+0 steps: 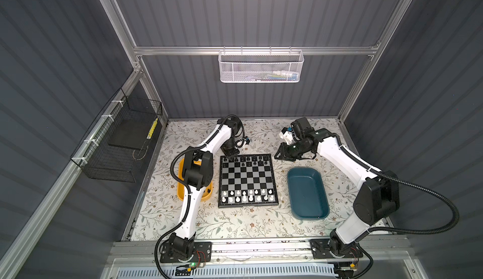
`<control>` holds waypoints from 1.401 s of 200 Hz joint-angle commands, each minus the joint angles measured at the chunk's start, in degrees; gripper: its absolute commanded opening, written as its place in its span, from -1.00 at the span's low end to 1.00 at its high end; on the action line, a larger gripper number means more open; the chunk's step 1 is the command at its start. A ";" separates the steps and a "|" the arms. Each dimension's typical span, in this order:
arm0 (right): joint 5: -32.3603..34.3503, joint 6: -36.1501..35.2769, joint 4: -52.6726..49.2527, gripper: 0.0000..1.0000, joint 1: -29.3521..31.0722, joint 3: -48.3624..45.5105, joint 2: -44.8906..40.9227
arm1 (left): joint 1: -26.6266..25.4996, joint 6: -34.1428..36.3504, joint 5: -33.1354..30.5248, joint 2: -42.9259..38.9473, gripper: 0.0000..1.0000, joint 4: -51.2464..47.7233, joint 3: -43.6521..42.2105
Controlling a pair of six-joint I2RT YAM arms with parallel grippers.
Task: Set up the chess pieces on the board
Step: 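Lower the black pawn onto the black pawn row and open the left gripper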
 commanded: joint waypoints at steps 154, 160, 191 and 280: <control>0.10 -0.96 0.77 -0.44 -0.29 -0.92 0.45 | -0.42 1.16 -2.59 -2.00 -0.40 -1.66 -0.09; 0.10 -1.00 0.84 -0.44 -0.26 -0.85 0.51 | -0.36 1.17 -2.66 -2.27 -0.41 -1.69 -0.24; -0.17 -1.22 0.78 -0.44 -0.30 -0.61 0.69 | -0.42 1.34 -3.03 -3.27 -0.39 -1.62 -1.19; -0.08 -1.65 0.31 -0.44 -0.35 -0.67 0.35 | -0.42 1.07 -2.52 -4.64 -0.32 -2.49 -0.41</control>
